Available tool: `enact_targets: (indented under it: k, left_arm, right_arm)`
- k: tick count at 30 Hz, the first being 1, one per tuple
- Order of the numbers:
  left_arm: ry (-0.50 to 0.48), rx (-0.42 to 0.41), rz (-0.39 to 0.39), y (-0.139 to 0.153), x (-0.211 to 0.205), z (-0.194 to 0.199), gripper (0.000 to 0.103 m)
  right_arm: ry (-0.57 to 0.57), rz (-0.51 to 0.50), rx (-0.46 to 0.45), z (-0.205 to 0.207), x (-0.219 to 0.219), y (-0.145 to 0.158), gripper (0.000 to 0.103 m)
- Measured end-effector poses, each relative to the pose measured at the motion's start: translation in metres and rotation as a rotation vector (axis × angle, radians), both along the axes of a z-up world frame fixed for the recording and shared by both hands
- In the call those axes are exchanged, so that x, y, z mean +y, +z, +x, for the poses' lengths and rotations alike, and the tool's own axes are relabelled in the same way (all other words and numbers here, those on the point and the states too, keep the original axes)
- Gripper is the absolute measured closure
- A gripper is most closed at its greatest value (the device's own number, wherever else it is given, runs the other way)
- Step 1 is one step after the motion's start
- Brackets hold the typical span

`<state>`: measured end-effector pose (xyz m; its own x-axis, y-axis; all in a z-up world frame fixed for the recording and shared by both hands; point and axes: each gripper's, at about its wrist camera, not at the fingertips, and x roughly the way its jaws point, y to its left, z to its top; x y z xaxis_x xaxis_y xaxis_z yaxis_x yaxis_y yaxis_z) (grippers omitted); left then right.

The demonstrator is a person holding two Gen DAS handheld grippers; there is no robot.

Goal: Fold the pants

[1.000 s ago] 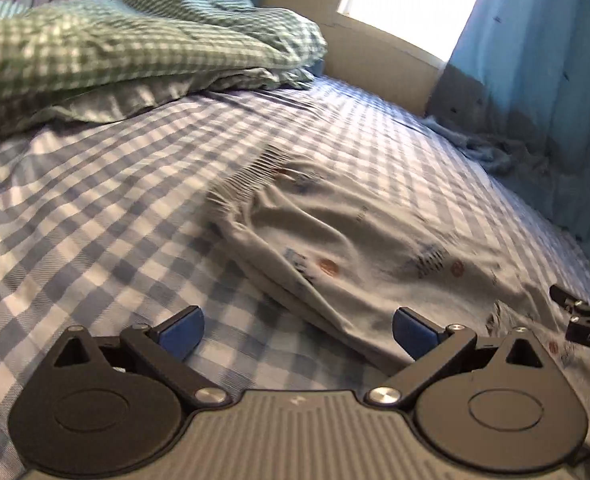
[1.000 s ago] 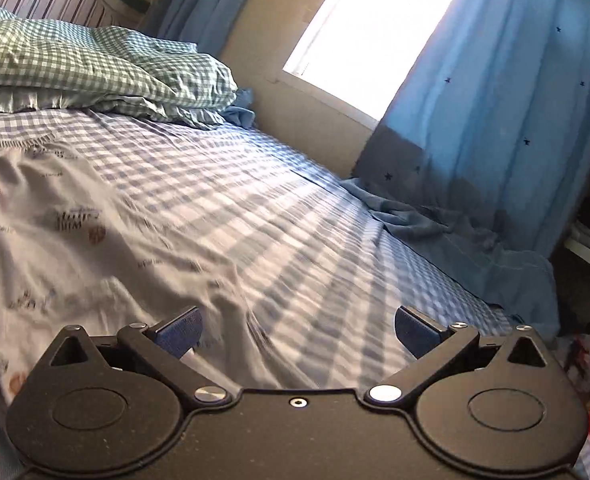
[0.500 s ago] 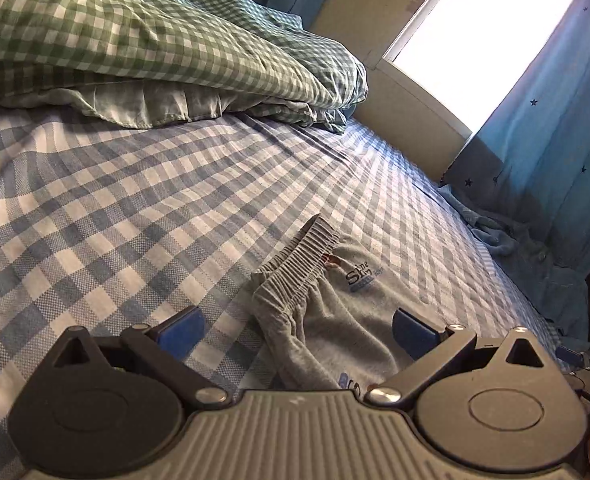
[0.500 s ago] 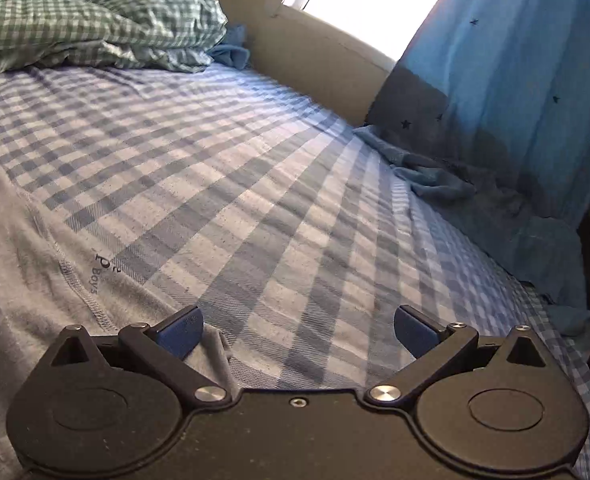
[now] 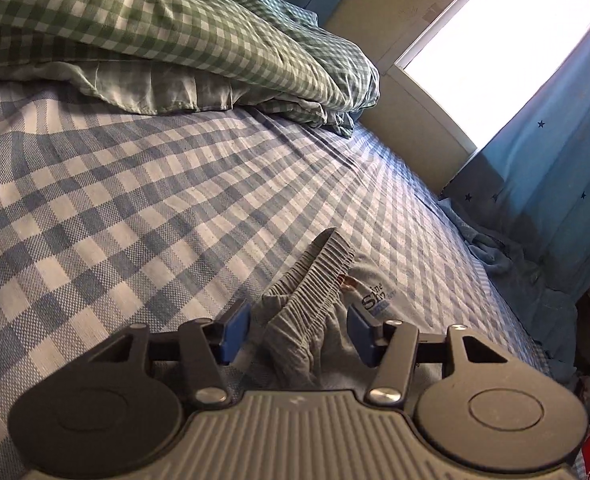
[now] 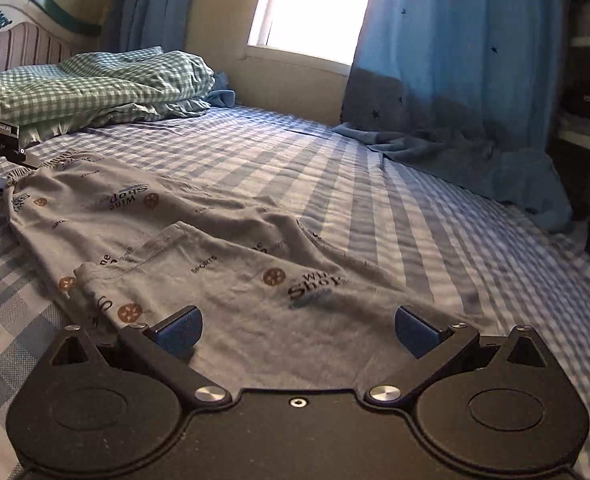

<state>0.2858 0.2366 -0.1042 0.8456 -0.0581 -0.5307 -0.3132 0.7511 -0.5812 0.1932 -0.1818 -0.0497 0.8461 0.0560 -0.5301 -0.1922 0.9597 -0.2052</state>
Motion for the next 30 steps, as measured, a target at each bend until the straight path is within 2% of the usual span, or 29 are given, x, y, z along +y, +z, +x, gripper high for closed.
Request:
enact_targets:
  k: [6,7,8,10,11,14,21,25,30]
  left_arm:
    - [0.027,0.038,0.047,0.006,-0.011,0.011,0.043]
    - [0.033,0.046,0.052,0.007,-0.013,0.013,0.048]
    - [0.039,0.054,0.052,0.007,-0.014,0.014,0.059]
    - [0.065,0.069,0.043,0.009,-0.014,0.014,0.068]
    - [0.074,0.071,0.036,0.009,-0.014,0.014,0.078]
    - [0.090,0.061,0.047,0.017,-0.018,0.011,0.087]
    - [0.021,-0.011,0.194,0.071,-0.056,0.010,0.089]
    - [-0.065,-0.061,0.277,0.115,-0.102,0.007,0.089]
    - [-0.227,-0.159,0.359,0.164,-0.175,-0.008,0.089]
  right_arm:
    - [-0.023,-0.094,0.021,0.006,0.012,-0.010,0.001]
    - [-0.022,-0.100,0.020,0.006,0.012,-0.010,0.001]
    - [-0.021,-0.102,0.019,0.006,0.012,-0.010,0.001]
    - [-0.019,-0.092,0.025,0.008,0.010,-0.011,0.001]
    - [-0.019,-0.085,0.028,0.008,0.009,-0.011,0.001]
    - [-0.018,-0.064,0.041,0.010,0.006,-0.010,0.001]
    - [-0.019,-0.053,0.045,0.011,0.004,-0.011,0.001]
    - [-0.021,-0.028,0.037,0.010,0.002,-0.008,0.001]
    - [-0.067,0.069,-0.054,-0.006,-0.026,0.012,0.001]
